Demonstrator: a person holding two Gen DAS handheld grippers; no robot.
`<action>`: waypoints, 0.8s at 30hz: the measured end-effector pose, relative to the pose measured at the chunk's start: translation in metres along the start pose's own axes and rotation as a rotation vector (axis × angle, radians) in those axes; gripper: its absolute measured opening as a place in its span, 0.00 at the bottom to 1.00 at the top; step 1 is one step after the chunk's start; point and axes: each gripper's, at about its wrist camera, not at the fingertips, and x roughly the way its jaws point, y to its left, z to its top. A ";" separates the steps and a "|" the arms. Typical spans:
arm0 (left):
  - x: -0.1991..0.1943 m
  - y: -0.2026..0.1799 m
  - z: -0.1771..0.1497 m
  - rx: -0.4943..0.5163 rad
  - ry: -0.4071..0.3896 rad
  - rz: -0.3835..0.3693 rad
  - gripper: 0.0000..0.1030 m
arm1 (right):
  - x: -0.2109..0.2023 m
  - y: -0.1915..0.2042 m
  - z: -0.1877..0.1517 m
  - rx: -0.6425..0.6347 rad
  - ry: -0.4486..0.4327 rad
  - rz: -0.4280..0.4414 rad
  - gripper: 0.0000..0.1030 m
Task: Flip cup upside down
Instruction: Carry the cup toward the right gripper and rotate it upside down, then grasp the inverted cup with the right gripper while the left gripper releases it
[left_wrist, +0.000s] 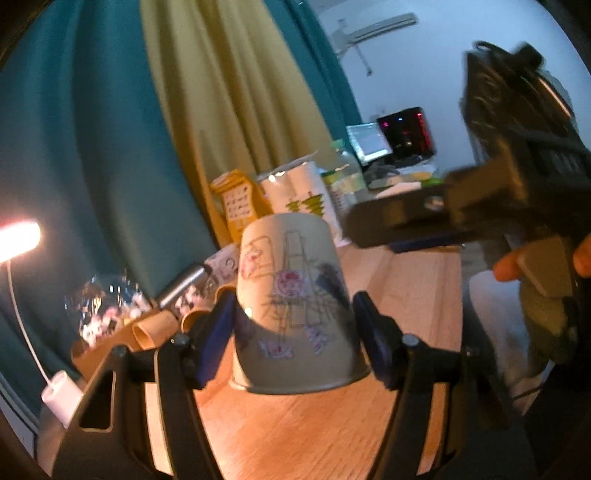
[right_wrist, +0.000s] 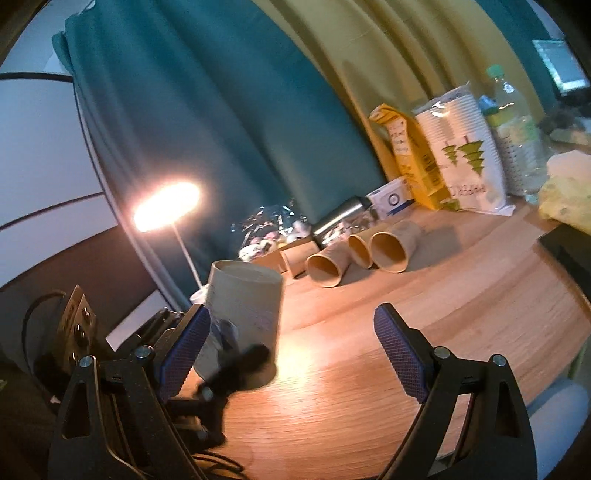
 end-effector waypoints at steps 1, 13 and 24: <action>-0.001 -0.004 0.001 0.007 -0.006 -0.007 0.63 | -0.001 0.001 0.000 -0.001 -0.002 0.008 0.89; -0.016 -0.034 0.006 0.094 -0.097 -0.032 0.63 | -0.001 0.004 0.001 0.020 0.006 0.163 0.89; -0.026 -0.036 0.007 0.116 -0.126 -0.027 0.63 | 0.005 0.003 -0.001 0.027 0.038 0.210 0.63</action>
